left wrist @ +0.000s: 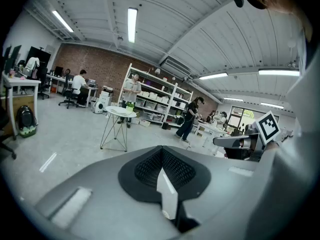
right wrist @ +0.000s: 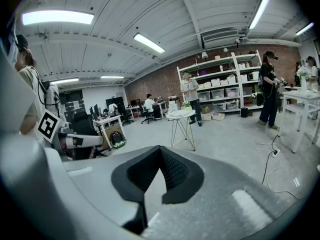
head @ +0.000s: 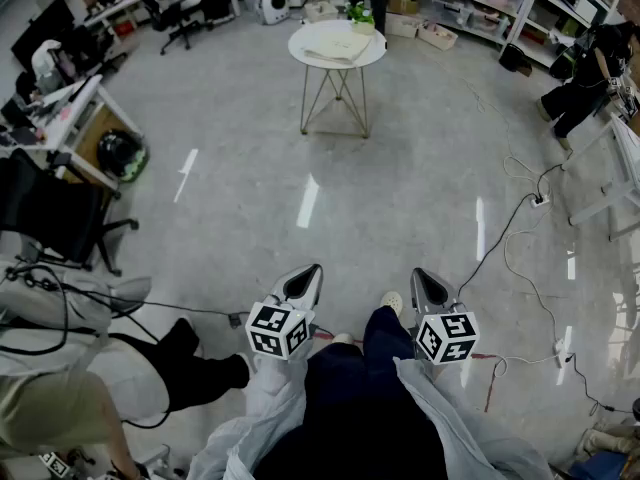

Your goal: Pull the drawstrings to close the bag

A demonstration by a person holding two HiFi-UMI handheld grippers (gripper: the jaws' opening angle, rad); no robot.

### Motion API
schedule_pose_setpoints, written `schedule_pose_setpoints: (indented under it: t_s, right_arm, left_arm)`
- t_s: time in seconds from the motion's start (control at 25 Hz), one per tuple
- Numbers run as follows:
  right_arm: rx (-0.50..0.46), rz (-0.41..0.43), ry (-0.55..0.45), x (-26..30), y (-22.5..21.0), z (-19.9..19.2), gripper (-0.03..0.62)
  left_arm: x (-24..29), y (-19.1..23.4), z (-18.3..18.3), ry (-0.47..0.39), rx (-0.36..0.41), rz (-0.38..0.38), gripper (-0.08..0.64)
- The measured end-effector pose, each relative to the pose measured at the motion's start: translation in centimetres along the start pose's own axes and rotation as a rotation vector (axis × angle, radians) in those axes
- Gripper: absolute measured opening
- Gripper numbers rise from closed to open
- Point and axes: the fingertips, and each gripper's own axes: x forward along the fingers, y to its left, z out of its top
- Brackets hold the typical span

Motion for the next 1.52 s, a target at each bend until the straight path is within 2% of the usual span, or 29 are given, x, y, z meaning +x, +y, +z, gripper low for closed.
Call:
schedule_pose_setpoints:
  t_s: [0.2, 0.48, 0.68, 0.72, 0.76, 0.8, 0.84, 0.96, 1.12, 1.52]
  right_arm:
    - [0.011, -0.003, 0.006, -0.5, 0.7, -0.5, 0.002]
    - [0.026, 0.013, 0.024, -0.3, 1.6, -1.3, 0.002]
    - [0.051, 0.019, -0.004, 0.5, 1.2, -0.3, 0.003]
    - [0.055, 0.023, -0.010, 0.8, 1.0, 0.0, 0.025]
    - [0.061, 0.031, -0.015, 1.2, 1.0, 0.3, 0.091]
    - [0.069, 0.040, -0.020, 1.6, 0.9, 0.6, 0.151]
    - [0.075, 0.046, -0.025, 2.0, 0.8, 0.9, 0.188]
    - [0.072, 0.054, -0.026, 3.6, 0.2, 1.4, 0.238]
    - [0.053, 0.080, -0.002, 6.6, -0.5, 2.1, 0.249]
    - [0.022, 0.121, 0.005, 15.9, -5.9, 7.2, 0.238]
  left_arm:
    - [-0.8, -0.1, -0.2, -0.003, -0.015, -0.005, 0.017]
    - [-0.8, 0.0, -0.4, 0.007, 0.003, -0.013, 0.017]
    - [-0.6, 0.9, -0.3, 0.000, 0.000, 0.044, 0.013]
    - [-0.4, 1.1, -0.2, -0.004, -0.018, 0.047, 0.054]
    - [-0.2, 1.3, 0.0, -0.006, -0.035, 0.041, 0.126]
    - [0.0, 1.5, 0.1, -0.007, -0.048, 0.036, 0.159]
    - [0.3, 1.8, 0.3, -0.013, -0.055, 0.040, 0.184]
    - [0.9, 3.1, 1.1, -0.041, -0.071, 0.089, 0.214]
    - [2.4, 5.3, 2.4, -0.069, -0.097, 0.126, 0.232]
    - [11.0, 10.5, 7.4, -0.067, -0.068, 0.182, 0.228]
